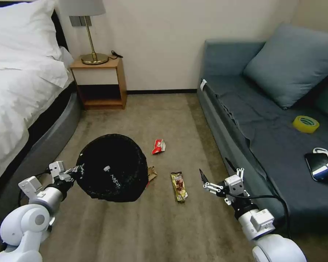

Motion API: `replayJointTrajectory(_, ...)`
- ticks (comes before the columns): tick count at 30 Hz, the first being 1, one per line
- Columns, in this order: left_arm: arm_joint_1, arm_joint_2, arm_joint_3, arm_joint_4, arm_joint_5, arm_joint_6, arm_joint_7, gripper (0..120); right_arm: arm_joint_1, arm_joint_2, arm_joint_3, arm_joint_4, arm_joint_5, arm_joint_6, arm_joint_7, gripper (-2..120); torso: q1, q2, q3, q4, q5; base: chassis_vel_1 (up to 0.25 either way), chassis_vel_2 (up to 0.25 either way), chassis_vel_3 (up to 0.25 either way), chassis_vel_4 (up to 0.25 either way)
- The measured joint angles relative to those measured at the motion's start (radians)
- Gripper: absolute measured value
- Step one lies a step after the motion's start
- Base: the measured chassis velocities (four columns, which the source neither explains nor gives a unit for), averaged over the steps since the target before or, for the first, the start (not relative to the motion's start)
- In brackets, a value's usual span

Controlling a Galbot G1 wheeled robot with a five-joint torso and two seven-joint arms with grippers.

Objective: Pick up the trash bin, then pick up the garbage on the floor and place it into the trash bin.

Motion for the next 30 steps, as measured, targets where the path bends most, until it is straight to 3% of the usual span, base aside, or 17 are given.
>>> replayJointTrajectory(12,-0.007,0.015,-0.033,0.017,-0.007,-0.003,0.008,4,0.038,-0.006,-0.037,-0.026,0.001,-0.025,0.010,100,0.000,0.000,0.000,0.0000,0.0000,-0.078,0.078,0.077,-0.071)
replayJointTrajectory(30,-0.023,0.033,-0.033,0.036,-0.016,-0.004,0.012,4,0.102,-0.013,-0.089,-0.080,0.018,-0.045,0.029,100,0.000,0.000,0.000,0.0000,0.0000,-0.091,0.086,0.085,-0.085)
